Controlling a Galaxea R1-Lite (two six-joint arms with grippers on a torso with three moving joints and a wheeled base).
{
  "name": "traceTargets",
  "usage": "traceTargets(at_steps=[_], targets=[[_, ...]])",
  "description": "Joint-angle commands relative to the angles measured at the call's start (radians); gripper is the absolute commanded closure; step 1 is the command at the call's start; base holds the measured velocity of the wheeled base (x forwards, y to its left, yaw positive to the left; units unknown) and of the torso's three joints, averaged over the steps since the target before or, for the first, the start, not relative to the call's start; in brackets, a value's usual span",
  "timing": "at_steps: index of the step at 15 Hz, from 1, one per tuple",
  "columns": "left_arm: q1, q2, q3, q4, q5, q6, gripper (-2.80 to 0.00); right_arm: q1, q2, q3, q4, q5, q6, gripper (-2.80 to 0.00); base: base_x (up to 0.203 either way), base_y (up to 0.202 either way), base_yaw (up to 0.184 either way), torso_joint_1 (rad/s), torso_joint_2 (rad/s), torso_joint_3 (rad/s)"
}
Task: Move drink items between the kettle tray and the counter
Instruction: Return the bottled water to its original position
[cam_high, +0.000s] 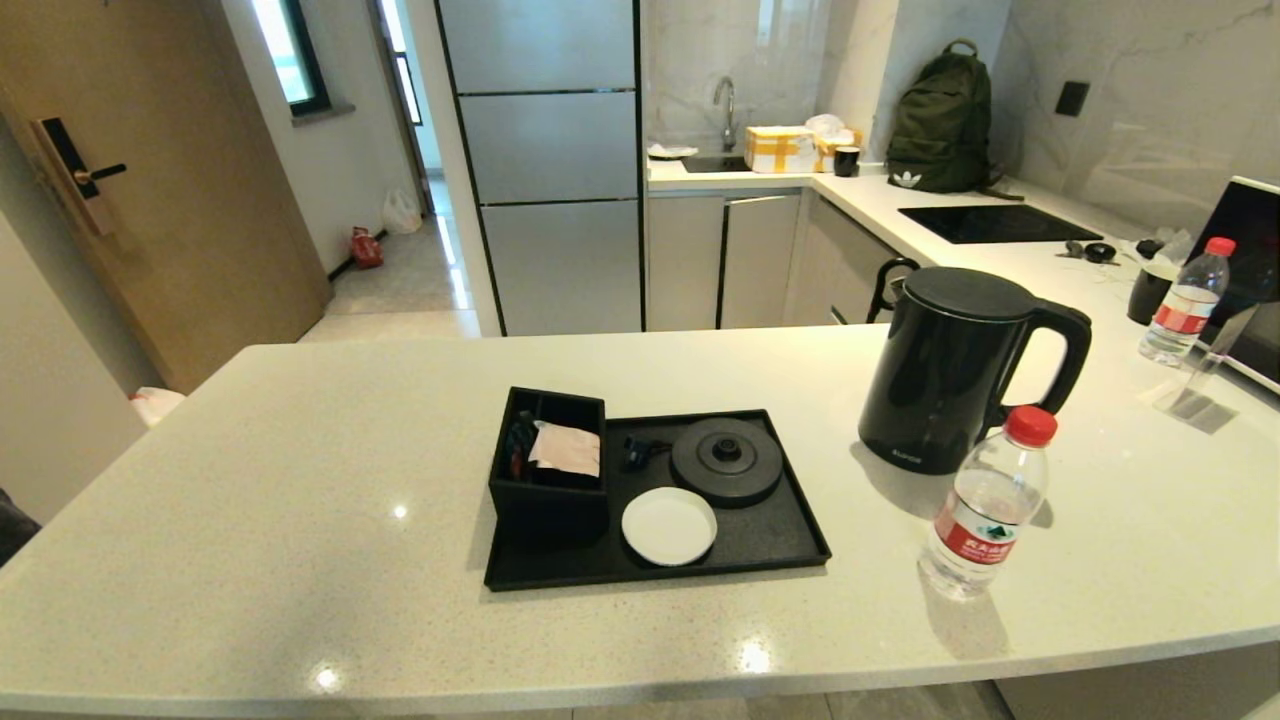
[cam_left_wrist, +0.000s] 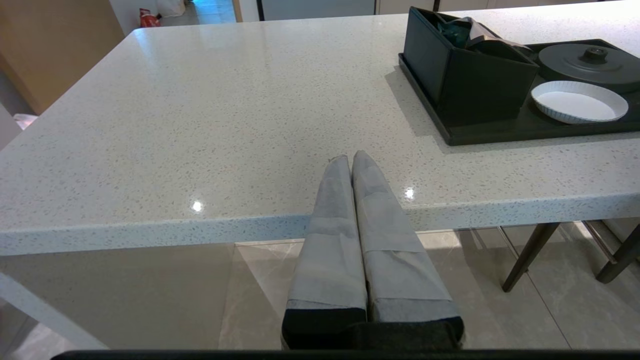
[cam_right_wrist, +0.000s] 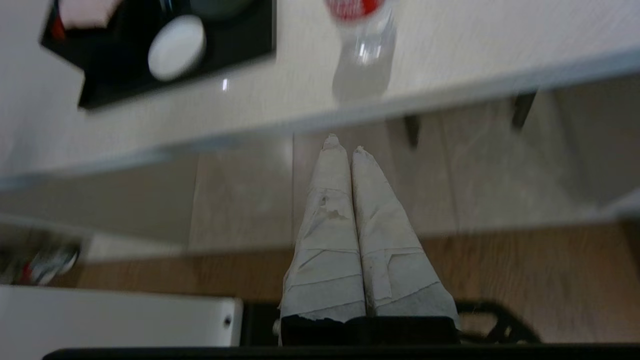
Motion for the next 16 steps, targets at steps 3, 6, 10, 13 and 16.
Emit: traceTargets(at_steps=[3,6,10,13,16], targets=[[0.000,0.001,0.000,0.000,0.000,-0.001,0.00,0.002,0.219,0.044,-0.122,0.023,-0.003,0.00,0.000,0.000,0.000,0.000,0.00,0.000],[0.000,0.001,0.000,0.000,0.000,-0.001,0.00,0.020,0.578,0.137,-0.450,0.011,-0.041,0.00,0.000,0.000,0.000,0.000,0.00,0.000],[0.000,0.001,0.000,0.000,0.000,-0.001,0.00,0.102,0.912,0.224,-0.959,-0.074,-0.079,0.00,0.000,0.000,0.000,0.000,0.00,0.000],[0.000,0.001,0.000,0.000,0.000,-0.001,0.00,0.160,1.027,0.275,-1.152,-0.189,-0.082,-0.16,0.000,0.000,0.000,0.000,0.00,0.000],[0.000,0.001,0.000,0.000,0.000,-0.001,0.00,0.192,1.009,0.311,-1.219,-0.248,-0.078,-2.80,0.000,0.000,0.000,0.000,0.00,0.000]])
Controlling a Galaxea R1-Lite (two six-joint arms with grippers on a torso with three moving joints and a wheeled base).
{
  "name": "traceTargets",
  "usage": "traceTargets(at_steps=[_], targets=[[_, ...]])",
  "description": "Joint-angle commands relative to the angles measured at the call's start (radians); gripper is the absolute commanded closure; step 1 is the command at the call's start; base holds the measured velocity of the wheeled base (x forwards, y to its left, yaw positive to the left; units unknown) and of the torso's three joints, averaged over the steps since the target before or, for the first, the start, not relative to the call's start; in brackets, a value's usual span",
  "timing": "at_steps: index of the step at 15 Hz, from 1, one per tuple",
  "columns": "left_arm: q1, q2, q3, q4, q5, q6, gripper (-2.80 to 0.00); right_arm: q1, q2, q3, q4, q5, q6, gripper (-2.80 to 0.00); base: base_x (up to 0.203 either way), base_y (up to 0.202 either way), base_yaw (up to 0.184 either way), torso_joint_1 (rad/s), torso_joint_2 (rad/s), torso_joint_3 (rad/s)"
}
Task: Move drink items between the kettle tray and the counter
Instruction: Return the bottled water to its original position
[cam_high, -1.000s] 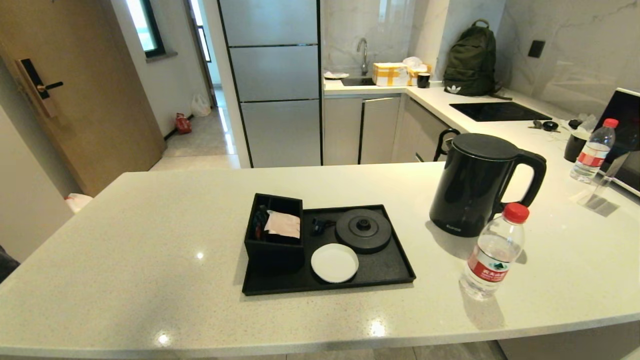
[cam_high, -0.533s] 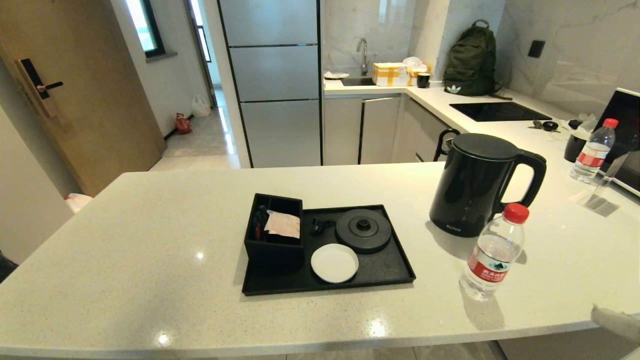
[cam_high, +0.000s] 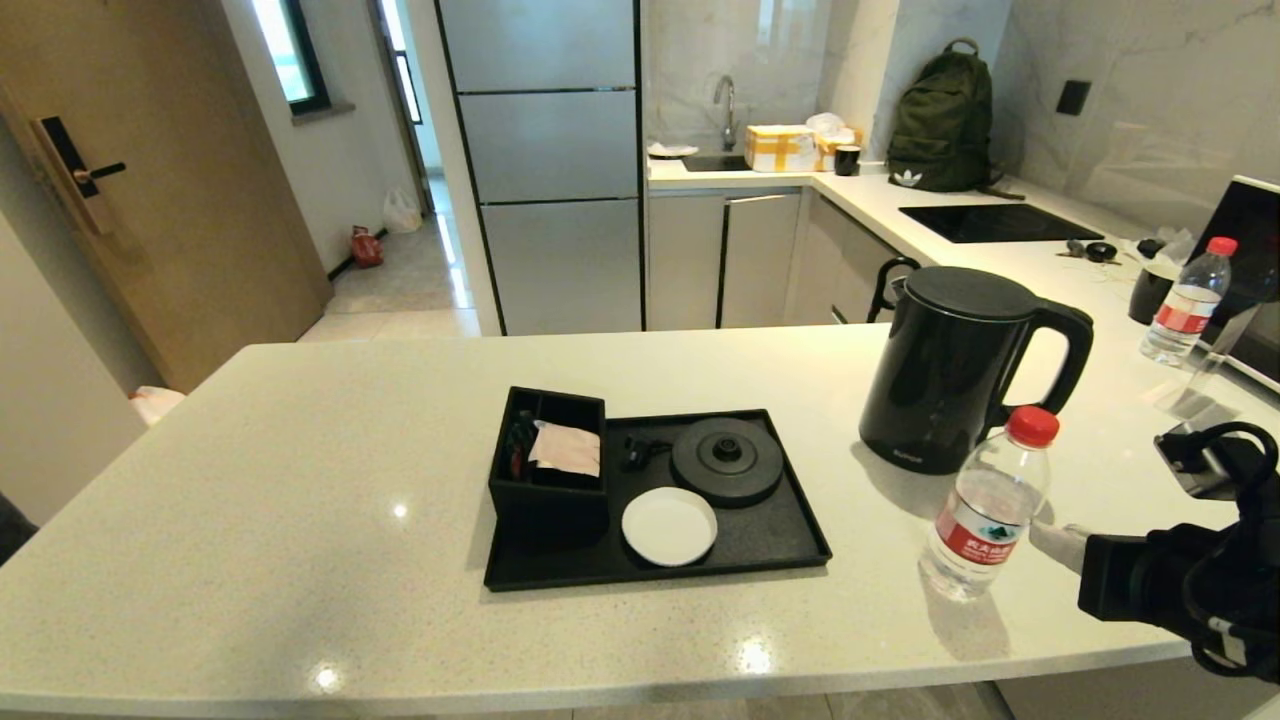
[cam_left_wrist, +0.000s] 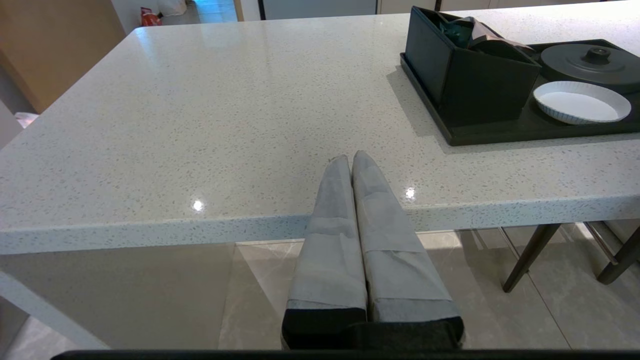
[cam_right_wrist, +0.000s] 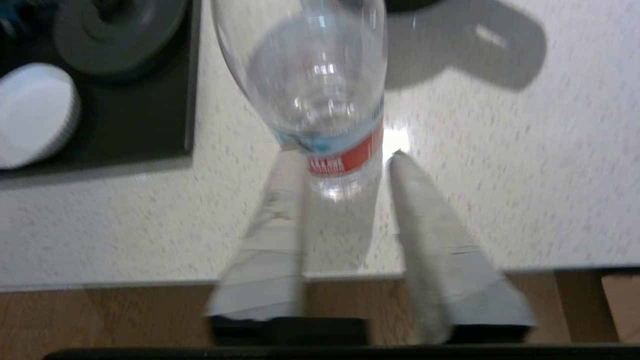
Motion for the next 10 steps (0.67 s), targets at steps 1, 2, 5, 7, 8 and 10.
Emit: traceTargets(at_steps=[1,2,5,7,8,10], targets=[[0.000,0.001,0.000,0.000,0.000,0.000,0.00,0.021,-0.023,0.030,-0.008,-0.018,0.009,-2.80,0.000,0.000,0.000,0.000,0.00,0.000],[0.000,0.001,0.000,0.000,0.000,0.002,0.00,0.027,-0.077,0.039,0.007,-0.025,0.011,-2.80,0.000,0.000,0.000,0.000,0.00,0.000],[0.000,0.001,0.000,0.000,0.000,0.000,0.00,0.034,-0.132,0.029,0.097,-0.022,0.010,-2.80,0.000,0.000,0.000,0.000,0.00,0.000],[0.000,0.001,0.000,0.000,0.000,0.000,0.00,0.034,-0.131,0.027,0.096,-0.018,0.010,-2.80,0.000,0.000,0.000,0.000,0.00,0.000],[0.000,0.001,0.000,0.000,0.000,0.000,0.00,0.034,-0.107,0.012,0.093,0.001,0.012,-2.80,0.000,0.000,0.000,0.000,0.00,0.000],[0.000,0.001,0.000,0.000,0.000,0.000,0.00,0.034,-0.006,-0.034,0.081,0.029,0.018,-2.80,0.000,0.000,0.000,0.000,0.00,0.000]])
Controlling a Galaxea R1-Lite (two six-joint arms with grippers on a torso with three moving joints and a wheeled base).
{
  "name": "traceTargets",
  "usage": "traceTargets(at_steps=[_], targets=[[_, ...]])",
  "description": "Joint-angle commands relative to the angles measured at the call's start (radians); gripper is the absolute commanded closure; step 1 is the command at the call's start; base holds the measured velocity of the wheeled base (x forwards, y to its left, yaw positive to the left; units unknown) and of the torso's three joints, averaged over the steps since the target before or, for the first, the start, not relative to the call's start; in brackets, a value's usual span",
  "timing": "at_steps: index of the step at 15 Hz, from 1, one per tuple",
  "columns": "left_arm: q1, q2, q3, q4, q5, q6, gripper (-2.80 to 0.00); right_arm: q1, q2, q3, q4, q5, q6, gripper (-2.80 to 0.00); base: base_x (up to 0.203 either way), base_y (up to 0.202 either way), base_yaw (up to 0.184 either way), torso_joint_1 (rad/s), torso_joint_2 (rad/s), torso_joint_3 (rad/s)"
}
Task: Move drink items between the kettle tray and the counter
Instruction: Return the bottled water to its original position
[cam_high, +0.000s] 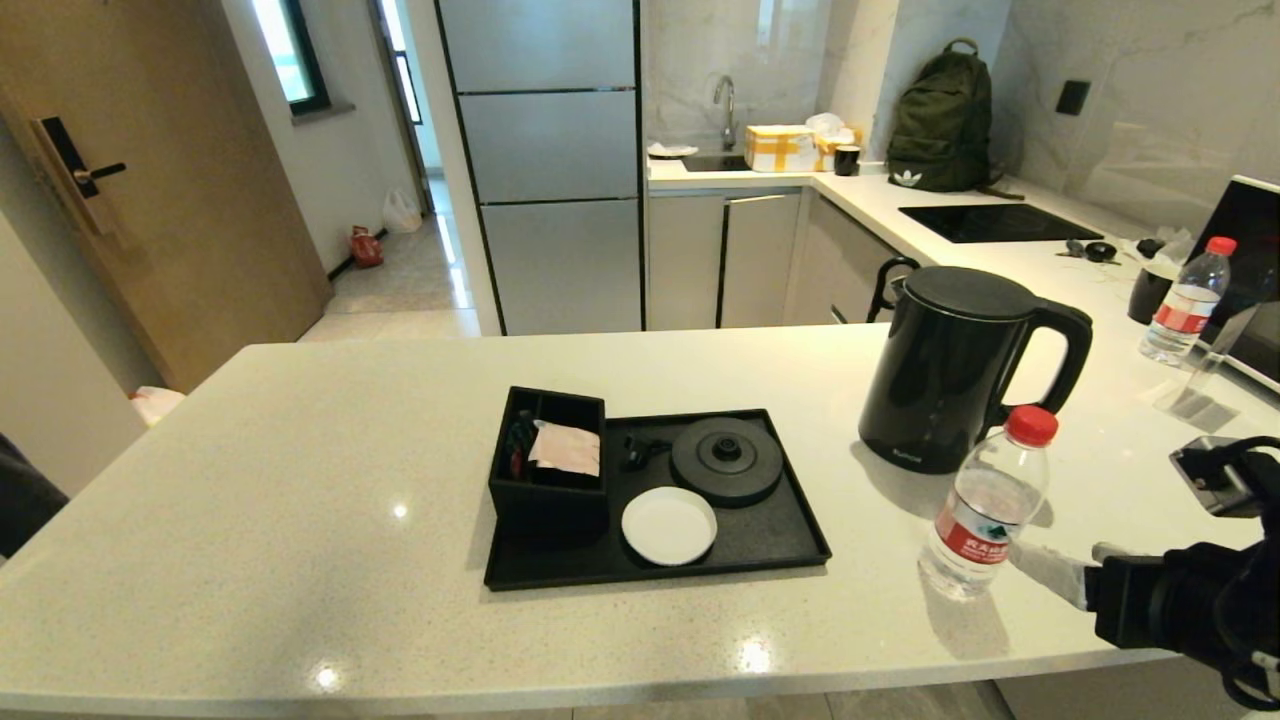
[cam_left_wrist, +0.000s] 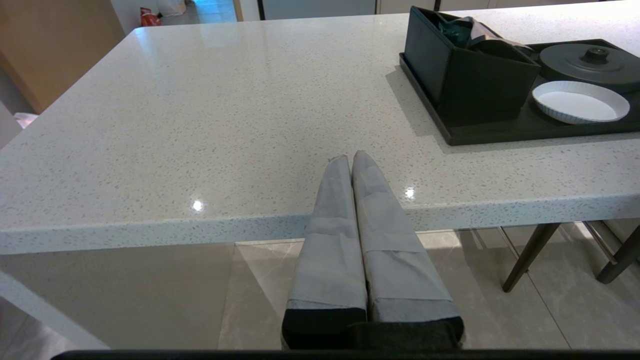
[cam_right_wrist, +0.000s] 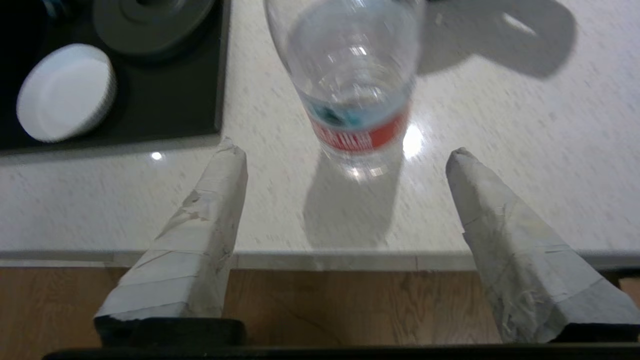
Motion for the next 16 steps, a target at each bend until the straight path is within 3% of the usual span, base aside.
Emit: traceTargets(at_steps=[1,9,13,14,15,16], targets=[[0.000,0.001,0.000,0.000,0.000,0.000,0.00,0.000,0.092,-0.049,-0.025,0.014,0.005,-2.80,0.000,0.000,0.000,0.000,0.00,0.000],[0.000,0.001,0.000,0.000,0.000,0.000,0.00,-0.001,0.378,-0.026,-0.441,-0.027,0.006,-2.80,0.000,0.000,0.000,0.000,0.00,0.000],[0.000,0.001,0.000,0.000,0.000,0.000,0.00,-0.027,0.431,-0.062,-0.464,-0.031,0.006,-2.80,0.000,0.000,0.000,0.000,0.00,0.000],[0.000,0.001,0.000,0.000,0.000,0.000,0.00,-0.032,0.456,-0.063,-0.495,-0.032,0.006,-2.55,0.000,0.000,0.000,0.000,0.00,0.000],[0.000,0.001,0.000,0.000,0.000,0.000,0.00,-0.033,0.474,-0.062,-0.528,-0.043,0.005,0.00,0.000,0.000,0.000,0.000,0.00,0.000],[0.000,0.001,0.000,0.000,0.000,0.000,0.00,-0.034,0.482,-0.061,-0.542,-0.056,0.004,0.00,0.000,0.000,0.000,0.000,0.00,0.000]])
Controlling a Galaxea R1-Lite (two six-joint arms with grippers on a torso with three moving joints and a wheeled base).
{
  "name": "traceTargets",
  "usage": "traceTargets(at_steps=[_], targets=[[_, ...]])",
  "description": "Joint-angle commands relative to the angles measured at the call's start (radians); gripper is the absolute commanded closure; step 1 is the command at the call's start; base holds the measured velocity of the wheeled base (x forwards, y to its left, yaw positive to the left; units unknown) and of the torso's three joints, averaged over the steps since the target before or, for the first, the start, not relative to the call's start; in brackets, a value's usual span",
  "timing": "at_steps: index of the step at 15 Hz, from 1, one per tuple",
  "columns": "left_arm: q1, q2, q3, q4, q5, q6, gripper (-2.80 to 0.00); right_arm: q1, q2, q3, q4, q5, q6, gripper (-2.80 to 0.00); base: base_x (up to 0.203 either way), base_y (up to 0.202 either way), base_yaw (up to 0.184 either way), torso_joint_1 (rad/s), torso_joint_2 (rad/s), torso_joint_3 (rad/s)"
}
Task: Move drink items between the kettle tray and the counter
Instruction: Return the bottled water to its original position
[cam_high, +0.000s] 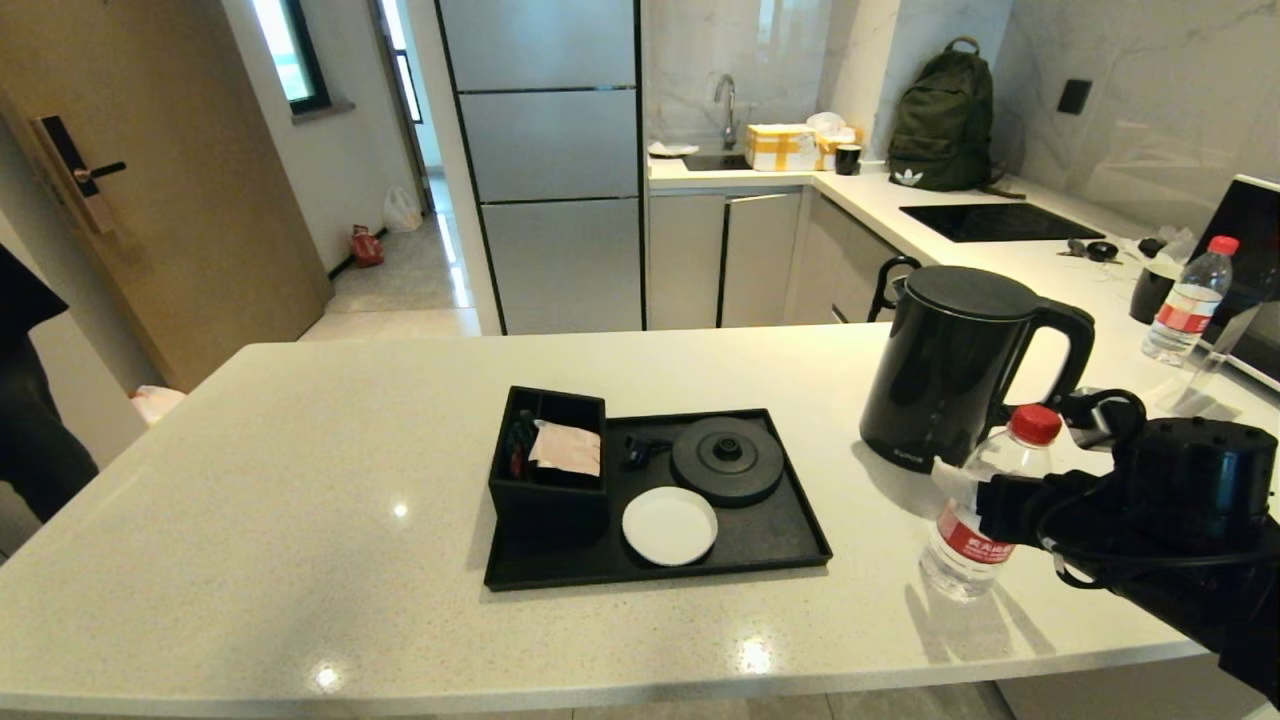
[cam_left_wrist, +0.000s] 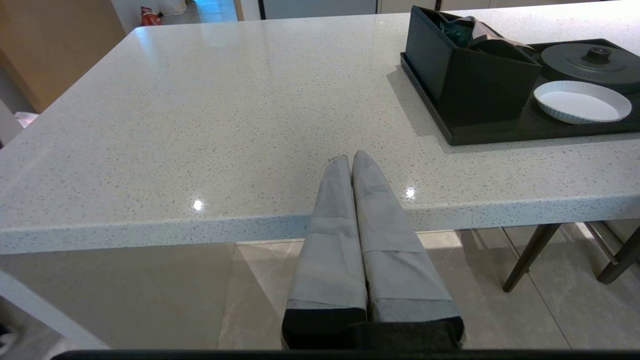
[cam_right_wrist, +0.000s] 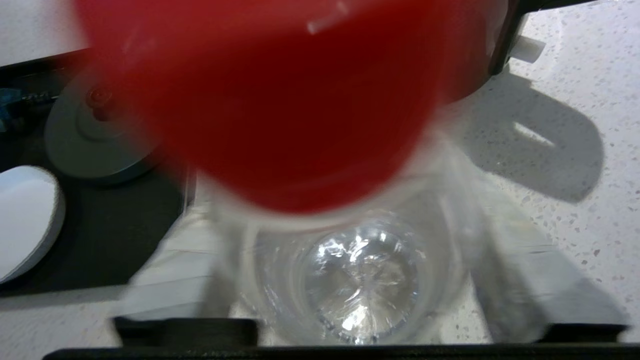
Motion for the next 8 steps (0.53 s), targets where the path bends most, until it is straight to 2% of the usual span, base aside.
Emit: traceTargets(at_steps=[1,4,6,8], targets=[[0.000,0.001,0.000,0.000,0.000,0.000,0.00,-0.001,0.041,0.000,-0.029,-0.014,0.002,0.00,0.000,0.000,0.000,0.000,0.00,0.000],[0.000,0.001,0.000,0.000,0.000,0.000,0.00,0.001,0.094,0.010,-0.114,-0.038,0.001,0.00,0.000,0.000,0.000,0.000,0.00,0.000],[-0.001,0.001,0.000,0.000,0.000,0.000,0.00,0.018,0.071,0.013,-0.098,-0.039,0.000,0.00,0.000,0.000,0.000,0.000,0.00,0.000],[0.000,0.001,0.000,0.000,0.000,0.000,0.00,0.070,-0.010,0.004,-0.043,-0.040,-0.001,0.00,0.000,0.000,0.000,0.000,0.00,0.000]])
